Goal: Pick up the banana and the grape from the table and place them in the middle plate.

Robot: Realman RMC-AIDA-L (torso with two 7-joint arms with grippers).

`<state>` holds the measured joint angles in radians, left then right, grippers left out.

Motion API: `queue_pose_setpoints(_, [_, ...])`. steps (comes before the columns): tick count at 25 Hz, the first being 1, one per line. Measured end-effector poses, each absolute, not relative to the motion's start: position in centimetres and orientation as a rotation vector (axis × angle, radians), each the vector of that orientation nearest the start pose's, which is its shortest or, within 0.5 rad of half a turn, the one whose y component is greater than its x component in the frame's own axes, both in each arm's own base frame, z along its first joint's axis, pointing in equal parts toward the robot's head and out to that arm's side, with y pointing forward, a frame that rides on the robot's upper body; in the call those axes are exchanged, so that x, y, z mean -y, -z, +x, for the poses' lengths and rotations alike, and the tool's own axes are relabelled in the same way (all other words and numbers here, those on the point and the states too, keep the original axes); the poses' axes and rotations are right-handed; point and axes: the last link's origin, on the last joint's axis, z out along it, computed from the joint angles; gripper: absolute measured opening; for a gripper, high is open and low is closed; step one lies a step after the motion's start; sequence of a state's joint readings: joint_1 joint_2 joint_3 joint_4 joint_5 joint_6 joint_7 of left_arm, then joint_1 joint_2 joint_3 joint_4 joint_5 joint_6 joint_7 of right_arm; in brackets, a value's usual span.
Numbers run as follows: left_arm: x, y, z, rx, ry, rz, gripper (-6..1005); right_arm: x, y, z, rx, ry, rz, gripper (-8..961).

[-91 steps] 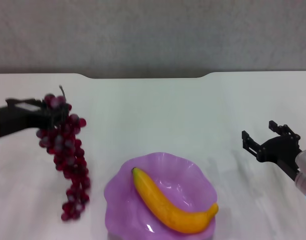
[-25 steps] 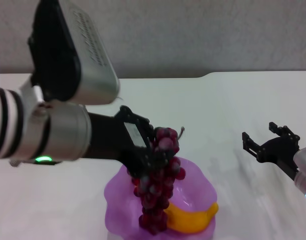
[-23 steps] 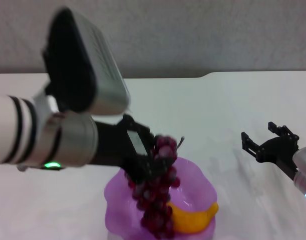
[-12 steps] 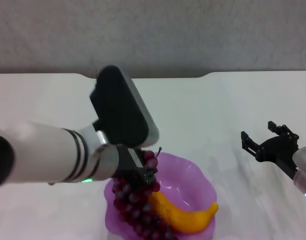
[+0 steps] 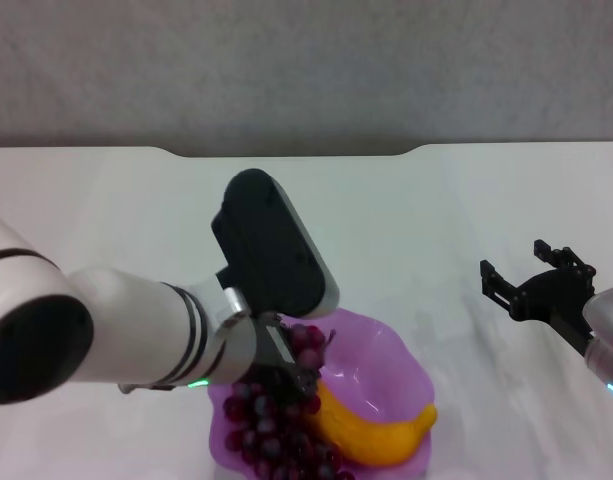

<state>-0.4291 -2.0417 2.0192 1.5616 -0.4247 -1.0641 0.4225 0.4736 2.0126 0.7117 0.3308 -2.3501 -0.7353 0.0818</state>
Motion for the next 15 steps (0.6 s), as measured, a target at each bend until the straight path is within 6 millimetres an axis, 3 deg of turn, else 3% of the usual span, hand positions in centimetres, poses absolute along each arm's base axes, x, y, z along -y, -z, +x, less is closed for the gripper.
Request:
queue_pose_setpoints(7, [-31.4,7.4,-13.7,0.314,-0.361,-2.59,522,-34.7,6.2,32.5,-0.617,-0.4,-1.935,819])
queue_pose_setpoints(11, [-31.6,6.2,-13.5,0.339,-0.312,-2.563,650,-34.7,6.1,32.6,-0.62,-0.398,-1.931,819])
queue_pose_setpoints(15, [-32.6,4.2,-13.7,0.395,-0.155,-2.478,785,-34.8,6.1,32.5,-0.618,-0.4,-1.932,819])
